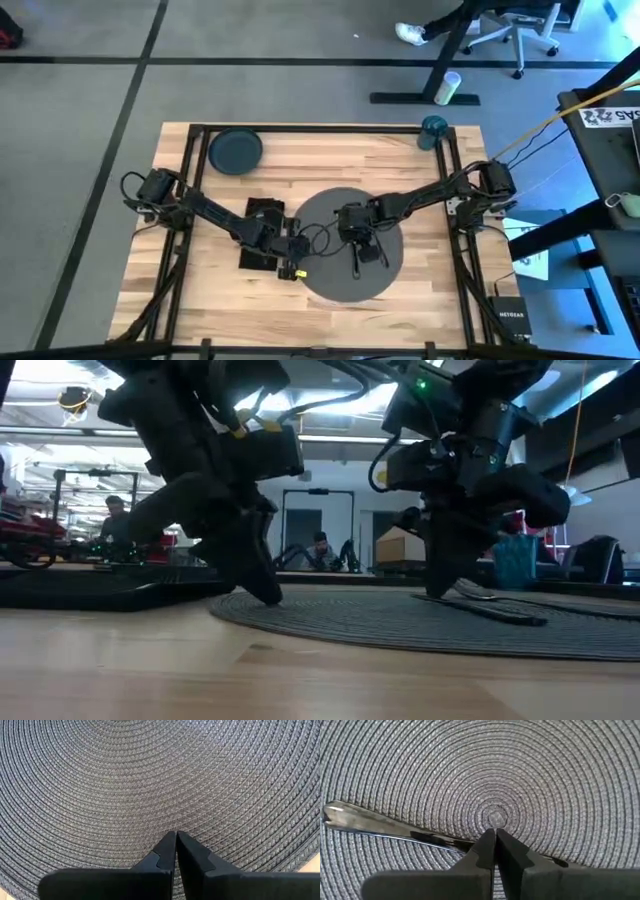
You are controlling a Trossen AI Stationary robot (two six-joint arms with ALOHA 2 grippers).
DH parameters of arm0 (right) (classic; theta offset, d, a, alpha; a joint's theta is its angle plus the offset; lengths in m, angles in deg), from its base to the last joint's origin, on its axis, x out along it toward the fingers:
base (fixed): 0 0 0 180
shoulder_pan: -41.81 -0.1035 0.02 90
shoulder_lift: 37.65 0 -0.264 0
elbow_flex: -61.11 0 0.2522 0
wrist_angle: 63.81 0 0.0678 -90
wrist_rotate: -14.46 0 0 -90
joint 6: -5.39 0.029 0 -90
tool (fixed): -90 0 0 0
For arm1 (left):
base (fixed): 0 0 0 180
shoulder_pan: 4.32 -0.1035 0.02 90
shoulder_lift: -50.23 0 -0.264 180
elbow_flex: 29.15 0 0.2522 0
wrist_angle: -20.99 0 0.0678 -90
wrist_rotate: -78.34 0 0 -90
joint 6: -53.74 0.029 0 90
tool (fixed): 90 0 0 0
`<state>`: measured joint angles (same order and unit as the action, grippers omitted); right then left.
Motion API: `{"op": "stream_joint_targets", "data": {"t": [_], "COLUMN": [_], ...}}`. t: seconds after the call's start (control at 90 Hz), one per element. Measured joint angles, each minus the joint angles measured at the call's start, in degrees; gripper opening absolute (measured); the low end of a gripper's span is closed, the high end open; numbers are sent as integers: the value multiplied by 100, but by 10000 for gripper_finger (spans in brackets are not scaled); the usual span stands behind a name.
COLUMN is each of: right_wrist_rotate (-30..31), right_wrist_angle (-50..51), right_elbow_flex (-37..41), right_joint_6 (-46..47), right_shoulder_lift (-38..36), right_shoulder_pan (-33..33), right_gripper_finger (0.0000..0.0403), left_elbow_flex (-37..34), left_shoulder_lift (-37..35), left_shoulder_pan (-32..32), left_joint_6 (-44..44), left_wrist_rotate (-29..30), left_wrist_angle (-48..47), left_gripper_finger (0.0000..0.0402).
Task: Set table place
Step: Put the black knife on the gray table mat
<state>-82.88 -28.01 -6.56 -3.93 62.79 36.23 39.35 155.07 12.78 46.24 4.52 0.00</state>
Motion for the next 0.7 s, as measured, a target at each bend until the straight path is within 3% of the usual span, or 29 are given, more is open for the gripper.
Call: {"op": "stream_joint_targets", "data": {"t": [0.7], "right_wrist_rotate": [-125], "right_wrist_angle": [218], "right_elbow_flex": [44], "right_joint_6": [70], "right_shoulder_lift": [-4], "right_shoulder_pan": [-2], "right_gripper_finger": [0], "left_elbow_flex": [0], "left_shoulder_lift": [0], "left_shoulder_pan": [-103], "left_joint_6": [-150], "left_wrist_rotate": [-2], "left_wrist_angle": [-21], "left_gripper_finger": [0]}}
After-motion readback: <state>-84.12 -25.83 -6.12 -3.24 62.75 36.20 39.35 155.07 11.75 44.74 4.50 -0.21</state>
